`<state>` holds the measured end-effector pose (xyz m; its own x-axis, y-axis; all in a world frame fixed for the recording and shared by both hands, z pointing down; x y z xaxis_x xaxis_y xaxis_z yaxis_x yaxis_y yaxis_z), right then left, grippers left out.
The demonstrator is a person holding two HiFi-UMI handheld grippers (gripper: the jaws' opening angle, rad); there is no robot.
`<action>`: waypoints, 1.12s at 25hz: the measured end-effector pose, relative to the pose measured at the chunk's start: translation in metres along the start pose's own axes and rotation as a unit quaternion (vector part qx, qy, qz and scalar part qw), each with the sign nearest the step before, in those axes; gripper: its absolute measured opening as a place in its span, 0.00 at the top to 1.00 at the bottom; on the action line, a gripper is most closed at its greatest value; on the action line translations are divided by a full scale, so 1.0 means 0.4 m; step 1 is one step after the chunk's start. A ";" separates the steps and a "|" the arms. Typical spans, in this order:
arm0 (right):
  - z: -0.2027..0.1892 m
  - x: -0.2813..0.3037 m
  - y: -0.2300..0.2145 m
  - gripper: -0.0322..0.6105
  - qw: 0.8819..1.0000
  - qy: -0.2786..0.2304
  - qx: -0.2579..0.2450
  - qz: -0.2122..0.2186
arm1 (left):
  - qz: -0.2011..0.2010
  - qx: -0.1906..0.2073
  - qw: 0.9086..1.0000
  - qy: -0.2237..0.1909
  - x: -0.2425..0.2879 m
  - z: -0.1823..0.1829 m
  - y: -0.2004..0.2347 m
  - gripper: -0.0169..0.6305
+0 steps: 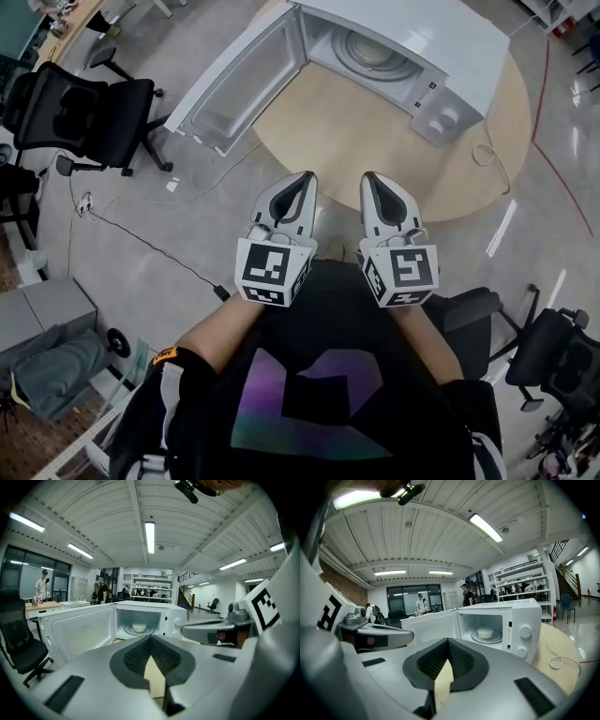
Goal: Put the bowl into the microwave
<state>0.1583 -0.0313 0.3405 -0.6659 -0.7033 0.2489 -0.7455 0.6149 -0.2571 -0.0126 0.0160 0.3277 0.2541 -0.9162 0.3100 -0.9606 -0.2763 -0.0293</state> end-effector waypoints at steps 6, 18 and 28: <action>-0.006 0.008 0.091 0.92 1.000 0.003 -0.010 0.001 | 0.006 0.009 1.000 -0.009 -0.086 -0.013 0.054 0.90; -0.075 -0.027 0.380 0.92 1.000 0.010 -0.007 -0.012 | 0.006 -0.004 1.000 -0.022 -0.350 -0.092 0.193 0.90; -0.161 -0.092 0.550 0.92 0.999 0.016 0.002 -0.034 | -0.023 -0.012 1.000 -0.016 -0.498 -0.187 0.251 0.90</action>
<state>0.0168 0.1528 0.3348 -0.6139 -0.7317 0.2962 -0.7893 0.5644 -0.2418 -0.1679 0.1925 0.3342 0.3016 -0.9117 0.2791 -0.9500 -0.3122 0.0066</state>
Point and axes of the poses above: the fingertips, and each gripper's own axes: x forward along the fingers, y to its left, z out of its top, the point moved 10 cm from there along -x, backward along the fingers, and after that the axes turned 7 degrees about x, right-handed, at the moved point
